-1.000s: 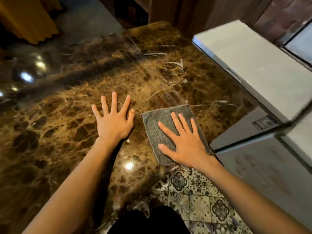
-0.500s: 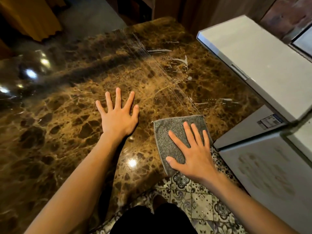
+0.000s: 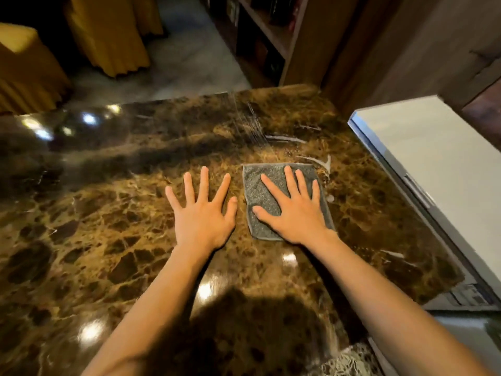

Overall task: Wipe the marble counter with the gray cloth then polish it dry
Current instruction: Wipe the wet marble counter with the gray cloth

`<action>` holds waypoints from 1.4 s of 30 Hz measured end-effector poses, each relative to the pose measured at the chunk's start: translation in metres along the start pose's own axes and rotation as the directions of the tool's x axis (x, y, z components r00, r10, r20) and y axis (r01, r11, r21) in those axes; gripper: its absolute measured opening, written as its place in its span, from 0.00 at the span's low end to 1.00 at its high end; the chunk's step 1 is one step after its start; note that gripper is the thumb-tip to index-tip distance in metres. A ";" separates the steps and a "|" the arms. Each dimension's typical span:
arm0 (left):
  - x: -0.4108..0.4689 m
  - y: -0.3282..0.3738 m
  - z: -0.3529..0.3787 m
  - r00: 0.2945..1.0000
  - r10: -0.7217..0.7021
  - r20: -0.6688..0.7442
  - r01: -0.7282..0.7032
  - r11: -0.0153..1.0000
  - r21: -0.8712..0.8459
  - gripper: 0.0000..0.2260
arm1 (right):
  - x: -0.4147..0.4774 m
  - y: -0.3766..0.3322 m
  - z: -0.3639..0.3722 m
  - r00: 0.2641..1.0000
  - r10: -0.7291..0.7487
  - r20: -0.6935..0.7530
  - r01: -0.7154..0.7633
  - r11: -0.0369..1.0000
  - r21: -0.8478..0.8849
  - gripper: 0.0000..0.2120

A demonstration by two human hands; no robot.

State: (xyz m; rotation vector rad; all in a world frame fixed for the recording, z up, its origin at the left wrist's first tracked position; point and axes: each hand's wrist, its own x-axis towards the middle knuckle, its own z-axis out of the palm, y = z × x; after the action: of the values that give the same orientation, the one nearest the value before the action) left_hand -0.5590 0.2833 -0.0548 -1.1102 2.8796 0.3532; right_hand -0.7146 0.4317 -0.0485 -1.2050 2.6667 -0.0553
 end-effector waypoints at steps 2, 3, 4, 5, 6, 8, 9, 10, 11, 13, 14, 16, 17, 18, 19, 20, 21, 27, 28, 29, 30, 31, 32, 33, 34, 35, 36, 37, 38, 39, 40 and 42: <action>0.016 0.005 0.000 0.999 -0.037 -0.005 0.037 0.999 -0.005 0.28 | 0.051 0.002 -0.008 0.999 -0.039 -0.005 0.039 0.999 -0.011 0.40; 0.024 0.007 -0.001 0.999 -0.052 -0.007 0.052 0.999 -0.008 0.28 | 0.077 0.002 -0.011 0.998 -0.055 -0.008 0.055 0.998 -0.016 0.40; 0.030 0.008 -0.001 0.998 -0.062 -0.012 0.062 0.998 -0.009 0.28 | 0.099 0.002 -0.015 0.998 -0.064 -0.009 0.063 0.998 -0.023 0.40; 0.036 0.010 -0.001 0.997 -0.077 -0.023 0.077 0.997 -0.011 0.28 | 0.124 0.001 -0.020 0.998 -0.069 -0.003 0.068 0.997 -0.032 0.40; 0.042 0.012 0.001 0.994 -0.101 -0.034 0.100 0.995 -0.014 0.27 | 0.151 -0.001 -0.024 0.997 -0.073 0.012 0.073 0.996 -0.044 0.40; 0.046 0.013 0.000 0.992 -0.118 -0.035 0.118 0.993 -0.018 0.27 | 0.192 -0.007 -0.032 0.998 -0.048 0.036 0.050 0.997 -0.055 0.40; 0.047 0.014 0.000 0.992 -0.124 -0.034 0.124 0.992 -0.019 0.27 | 0.212 -0.010 -0.036 0.999 -0.037 0.029 0.039 0.998 -0.046 0.40; 0.048 0.014 0.001 0.991 -0.131 -0.036 0.131 0.991 -0.018 0.26 | 0.230 -0.012 -0.039 0.999 -0.035 0.014 0.036 0.999 -0.032 0.40; 0.048 0.015 0.002 0.990 -0.136 -0.039 0.135 0.991 -0.015 0.26 | 0.246 -0.014 -0.041 0.999 -0.039 -0.002 0.039 0.999 -0.023 0.40; 0.048 0.015 0.003 0.988 -0.145 -0.047 0.145 0.989 0.000 0.26 | 0.271 -0.018 -0.043 0.999 -0.048 -0.021 0.048 0.999 -0.022 0.41; 0.048 0.015 0.003 0.988 -0.147 -0.047 0.147 0.989 0.005 0.26 | 0.280 -0.020 -0.045 0.998 -0.051 -0.026 0.050 0.998 -0.032 0.41; 0.047 0.015 0.003 0.987 -0.150 -0.050 0.151 0.989 0.008 0.26 | 0.295 -0.023 -0.049 0.999 -0.043 -0.029 0.042 0.998 -0.038 0.40; 0.046 0.016 0.002 0.987 -0.151 -0.054 0.151 0.988 0.007 0.26 | 0.300 -0.025 -0.051 0.999 -0.035 -0.026 0.034 0.999 -0.035 0.40; 0.046 0.016 0.002 0.987 -0.152 -0.057 0.152 0.988 0.004 0.26 | 0.305 -0.026 -0.052 0.999 -0.027 -0.021 0.027 0.999 -0.032 0.41; 0.046 0.016 0.002 0.987 -0.154 -0.056 0.154 0.988 0.000 0.26 | 0.307 -0.027 -0.052 1.000 -0.021 -0.017 0.021 0.999 -0.030 0.41; 0.045 0.016 0.002 0.986 -0.156 -0.054 0.156 0.988 -0.001 0.26 | 0.308 -0.027 -0.052 1.000 -0.020 -0.018 0.020 0.999 -0.027 0.41; 0.046 0.017 0.001 0.986 -0.157 -0.051 0.158 0.987 0.002 0.25 | 0.307 -0.027 -0.052 0.999 -0.025 -0.025 0.025 0.999 -0.027 0.40; 0.042 0.017 0.001 0.987 -0.156 -0.031 0.157 0.988 0.009 0.26 | 0.253 -0.009 -0.044 0.996 -0.092 0.010 0.093 0.995 -0.048 0.39; 0.040 0.018 0.001 0.987 -0.156 -0.034 0.156 0.988 0.003 0.26 | 0.237 -0.004 -0.042 0.995 -0.095 0.029 0.097 0.993 -0.065 0.39; 0.038 0.019 0.002 0.987 -0.158 -0.038 0.159 0.987 0.001 0.26 | 0.220 0.001 -0.039 0.993 -0.108 0.044 0.112 0.990 -0.081 0.38; 0.034 0.022 0.002 0.987 -0.158 -0.039 0.158 0.987 -0.002 0.26 | 0.199 0.009 -0.036 0.991 -0.127 0.044 0.131 0.987 -0.090 0.38; 0.030 0.025 0.003 0.987 -0.154 -0.036 0.154 0.988 -0.005 0.27 | 0.175 0.017 -0.032 0.989 -0.148 0.031 0.150 0.985 -0.089 0.38; 0.023 0.030 0.004 0.989 -0.145 -0.029 0.145 0.989 -0.009 0.27 | 0.150 0.026 -0.029 0.987 -0.159 0.018 0.160 0.984 -0.081 0.37; 0.016 0.036 0.005 0.991 -0.131 -0.024 0.131 0.991 -0.014 0.27 | 0.123 0.035 -0.026 0.986 -0.165 0.013 0.165 0.984 -0.069 0.37; 0.008 0.042 0.007 0.993 -0.115 -0.020 0.115 0.993 -0.019 0.27 | 0.098 0.043 -0.022 0.985 -0.172 0.017 0.173 0.983 -0.059 0.36; -0.003 0.050 0.010 0.995 -0.095 -0.014 0.095 0.995 -0.022 0.27 | 0.069 0.053 -0.018 0.985 -0.171 0.023 0.172 0.984 -0.053 0.36; -0.013 0.057 0.013 0.997 -0.072 -0.014 0.072 0.997 -0.021 0.27 | 0.041 0.061 -0.014 0.985 -0.169 0.022 0.170 0.984 -0.048 0.35; -0.023 0.065 0.017 0.999 -0.047 -0.012 0.047 0.999 -0.016 0.27 | 0.012 0.069 -0.010 0.987 -0.163 0.015 0.163 0.986 -0.043 0.35; -0.032 0.073 0.020 1.000 -0.022 -0.012 0.022 1.000 -0.011 0.28 | -0.017 0.077 -0.006 0.988 -0.152 0.004 0.152 0.988 -0.040 0.35; -0.039 0.081 0.023 1.000 0.000 -0.012 0.000 1.000 -0.007 0.28 | -0.042 0.084 -0.002 0.990 -0.144 -0.006 0.144 0.989 -0.039 0.35; -0.048 0.089 0.025 1.000 0.022 -0.007 -0.022 1.000 -0.004 0.28 | -0.070 0.091 0.002 0.992 -0.129 -0.008 0.128 0.991 -0.044 0.35; -0.060 0.101 0.030 0.998 0.054 0.006 -0.054 0.999 0.002 0.28 | -0.117 0.102 0.008 0.995 -0.095 -0.013 0.094 0.994 -0.051 0.35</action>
State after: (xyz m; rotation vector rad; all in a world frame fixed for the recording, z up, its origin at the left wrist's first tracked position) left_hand -0.5835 0.4023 -0.0568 -1.0301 2.9086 0.3549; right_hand -0.7130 0.5866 -0.0482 -1.3518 2.6374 -0.0118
